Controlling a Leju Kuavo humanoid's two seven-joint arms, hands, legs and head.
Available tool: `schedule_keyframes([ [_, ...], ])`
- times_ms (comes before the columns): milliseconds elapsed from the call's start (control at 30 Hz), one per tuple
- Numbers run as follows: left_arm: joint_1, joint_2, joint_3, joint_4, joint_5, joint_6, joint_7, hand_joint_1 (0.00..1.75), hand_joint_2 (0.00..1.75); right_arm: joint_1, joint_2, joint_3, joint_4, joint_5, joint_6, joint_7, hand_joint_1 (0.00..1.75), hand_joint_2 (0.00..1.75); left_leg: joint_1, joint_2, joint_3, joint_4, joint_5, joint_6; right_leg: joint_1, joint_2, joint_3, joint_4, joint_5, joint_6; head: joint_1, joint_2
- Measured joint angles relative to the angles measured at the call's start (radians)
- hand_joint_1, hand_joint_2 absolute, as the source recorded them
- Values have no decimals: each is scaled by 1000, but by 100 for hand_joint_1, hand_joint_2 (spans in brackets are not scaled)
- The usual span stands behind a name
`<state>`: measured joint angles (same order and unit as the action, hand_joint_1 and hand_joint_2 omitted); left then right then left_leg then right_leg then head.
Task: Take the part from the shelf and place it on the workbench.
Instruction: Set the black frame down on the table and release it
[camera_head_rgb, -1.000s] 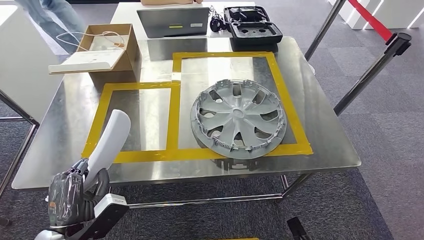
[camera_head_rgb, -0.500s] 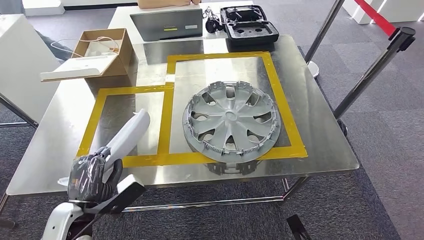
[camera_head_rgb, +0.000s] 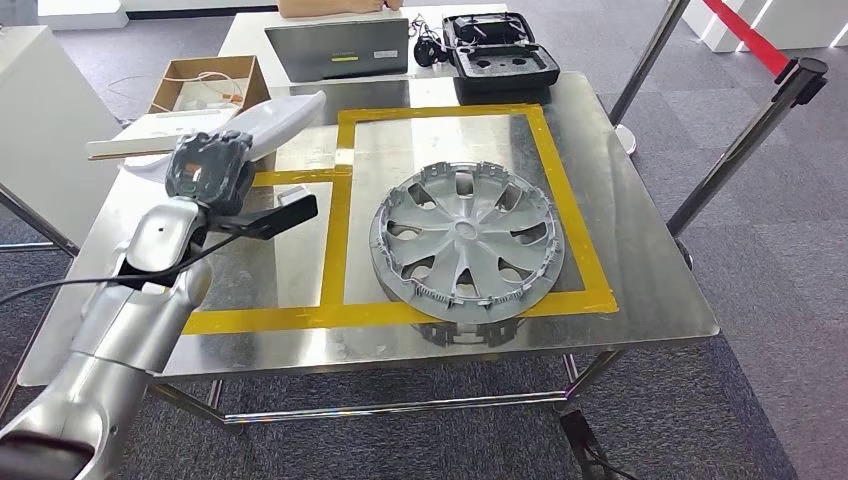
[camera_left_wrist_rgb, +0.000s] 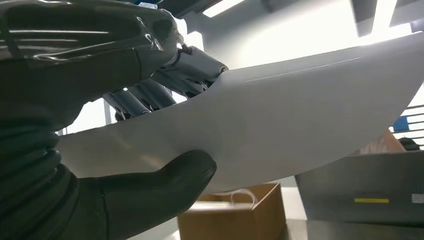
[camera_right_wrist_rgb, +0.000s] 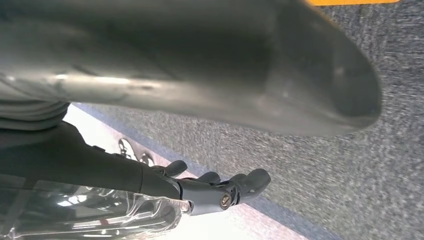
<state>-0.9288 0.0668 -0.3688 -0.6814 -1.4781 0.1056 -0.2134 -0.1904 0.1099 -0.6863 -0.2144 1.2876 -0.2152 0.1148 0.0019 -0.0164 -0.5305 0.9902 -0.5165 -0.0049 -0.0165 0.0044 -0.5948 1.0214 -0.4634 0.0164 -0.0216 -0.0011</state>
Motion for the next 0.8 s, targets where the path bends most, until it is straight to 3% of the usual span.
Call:
schedule_keyframes([
  [167,-158,-82,-88,157,-22,-69,21,175,175,31,-1,-13,0,-17,-6,-13,0,0,-1,2,-2,0,-2,1,-1,2,0,-2,0,0,0,0],
  [267,-204,-120,-122,220,-31,-87,38,175,175,39,-2,-20,0,-24,-6,-26,0,0,-1,5,-2,0,-4,2,-1,5,-2,-3,0,0,0,0],
  [500,-210,-180,-164,308,-11,-118,102,175,175,35,0,-28,0,-30,-6,-35,0,0,-1,6,-2,0,-4,3,-1,7,-2,-3,0,1,0,0],
  [800,-184,-173,-169,356,17,-125,139,175,175,37,0,-29,0,-27,-6,-37,0,0,0,6,-2,0,-4,3,-1,8,-2,-2,0,0,0,0],
])
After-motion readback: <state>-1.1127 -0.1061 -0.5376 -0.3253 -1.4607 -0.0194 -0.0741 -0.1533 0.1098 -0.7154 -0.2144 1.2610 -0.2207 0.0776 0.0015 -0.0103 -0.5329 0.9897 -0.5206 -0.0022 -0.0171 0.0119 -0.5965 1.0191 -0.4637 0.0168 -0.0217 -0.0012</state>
